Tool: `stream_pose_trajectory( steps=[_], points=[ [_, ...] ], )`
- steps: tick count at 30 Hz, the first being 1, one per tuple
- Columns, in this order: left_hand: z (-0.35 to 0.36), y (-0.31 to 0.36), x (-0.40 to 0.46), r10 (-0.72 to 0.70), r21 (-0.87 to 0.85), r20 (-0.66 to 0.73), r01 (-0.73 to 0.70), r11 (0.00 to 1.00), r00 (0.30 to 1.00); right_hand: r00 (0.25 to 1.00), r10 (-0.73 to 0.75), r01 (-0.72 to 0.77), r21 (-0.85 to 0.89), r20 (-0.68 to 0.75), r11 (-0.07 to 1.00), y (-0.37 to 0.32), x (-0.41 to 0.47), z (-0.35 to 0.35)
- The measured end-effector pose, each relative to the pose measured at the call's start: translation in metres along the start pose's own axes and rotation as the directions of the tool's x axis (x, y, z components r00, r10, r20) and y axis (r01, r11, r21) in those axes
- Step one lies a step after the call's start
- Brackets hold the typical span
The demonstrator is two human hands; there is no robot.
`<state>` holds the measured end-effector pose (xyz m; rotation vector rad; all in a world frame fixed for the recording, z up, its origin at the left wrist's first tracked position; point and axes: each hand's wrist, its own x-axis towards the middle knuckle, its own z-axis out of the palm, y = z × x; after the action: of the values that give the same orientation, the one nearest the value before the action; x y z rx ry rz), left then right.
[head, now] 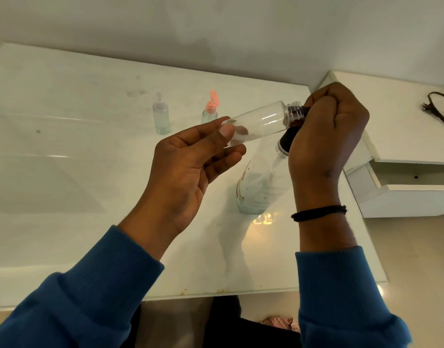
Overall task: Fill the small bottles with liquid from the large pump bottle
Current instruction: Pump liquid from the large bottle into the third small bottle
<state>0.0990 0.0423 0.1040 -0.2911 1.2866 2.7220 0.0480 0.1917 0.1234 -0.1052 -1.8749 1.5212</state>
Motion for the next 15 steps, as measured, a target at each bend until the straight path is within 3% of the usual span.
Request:
stream_pose_trajectory(
  steps=[15],
  points=[
    [-0.002,-0.0011,-0.0012,-0.011,0.009,-0.009,0.011,1.0,1.0,1.0,0.006,-0.006,0.005,-0.009,1.0,0.0054,-0.0042,0.0021]
  ],
)
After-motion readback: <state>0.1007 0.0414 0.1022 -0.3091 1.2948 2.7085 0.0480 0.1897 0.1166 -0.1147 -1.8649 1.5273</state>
